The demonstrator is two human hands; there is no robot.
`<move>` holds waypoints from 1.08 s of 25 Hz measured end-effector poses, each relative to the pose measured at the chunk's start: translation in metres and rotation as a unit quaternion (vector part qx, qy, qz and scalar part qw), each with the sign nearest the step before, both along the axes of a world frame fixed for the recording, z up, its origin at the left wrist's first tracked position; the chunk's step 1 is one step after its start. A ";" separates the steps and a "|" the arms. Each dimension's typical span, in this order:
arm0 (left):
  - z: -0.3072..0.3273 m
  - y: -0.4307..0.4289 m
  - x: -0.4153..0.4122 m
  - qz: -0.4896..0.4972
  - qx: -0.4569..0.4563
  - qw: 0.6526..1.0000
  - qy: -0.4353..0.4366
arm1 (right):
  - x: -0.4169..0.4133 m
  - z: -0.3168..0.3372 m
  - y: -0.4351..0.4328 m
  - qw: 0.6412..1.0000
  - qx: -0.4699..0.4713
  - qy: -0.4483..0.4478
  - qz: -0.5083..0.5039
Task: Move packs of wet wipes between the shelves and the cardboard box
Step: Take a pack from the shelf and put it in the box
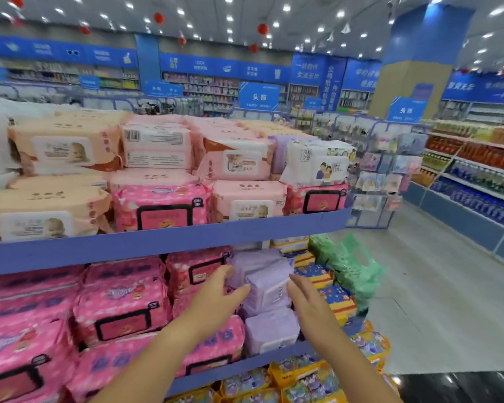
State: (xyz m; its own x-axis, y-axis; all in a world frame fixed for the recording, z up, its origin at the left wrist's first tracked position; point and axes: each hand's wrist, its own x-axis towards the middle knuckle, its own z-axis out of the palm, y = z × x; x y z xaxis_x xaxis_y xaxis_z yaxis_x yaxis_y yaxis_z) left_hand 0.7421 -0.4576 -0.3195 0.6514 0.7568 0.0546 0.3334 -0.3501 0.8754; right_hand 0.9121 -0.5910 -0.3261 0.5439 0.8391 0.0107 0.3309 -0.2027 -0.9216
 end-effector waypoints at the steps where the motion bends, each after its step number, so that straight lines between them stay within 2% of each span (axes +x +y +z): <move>1: -0.004 0.009 0.021 0.006 0.042 0.998 0.043 | 0.024 -0.004 0.009 0.999 -0.022 -0.025 0.020; 4: -0.004 0.051 0.074 0.028 0.125 0.979 0.160 | 0.086 -0.019 0.048 0.980 -0.083 -0.162 0.086; 8: -0.028 0.104 0.108 -0.015 0.221 0.929 0.295 | 0.125 -0.040 0.096 0.897 -0.116 -0.389 0.172; 9: -0.034 0.111 0.114 -0.016 0.248 0.916 0.316 | 0.131 -0.046 0.104 0.879 -0.123 -0.423 0.182; 11: -0.039 0.117 0.120 -0.002 0.249 0.922 0.297 | 0.136 -0.054 0.113 0.860 -0.136 -0.461 0.174; 12: -0.042 0.119 0.123 -0.003 0.233 0.932 0.276 | 0.138 -0.056 0.115 0.861 -0.134 -0.463 0.162; 14: -0.044 0.122 0.126 -0.014 0.241 0.923 0.300 | 0.139 -0.060 0.116 0.867 -0.134 -0.454 0.154; 16: -0.045 0.122 0.122 0.020 0.209 0.947 0.242 | 0.135 -0.063 0.118 0.869 -0.146 -0.446 0.156; 17: -0.044 0.124 0.119 0.016 0.215 0.948 0.235 | 0.134 -0.062 0.119 0.875 -0.149 -0.434 0.154; 21: -0.029 0.129 0.117 -0.016 0.168 0.940 0.296 | 0.127 -0.055 0.122 0.879 -0.182 -0.416 0.148; 25: -0.007 0.092 0.108 -0.002 0.128 0.977 0.173 | 0.122 -0.038 0.112 0.888 -0.176 -0.399 0.142; 26: -0.003 0.076 0.106 -0.007 0.120 0.983 0.136 | 0.122 -0.030 0.104 0.904 -0.149 -0.375 0.143; 27: 0.004 0.058 0.104 -0.006 0.105 0.989 0.103 | 0.122 -0.019 0.093 0.934 -0.112 -0.309 0.141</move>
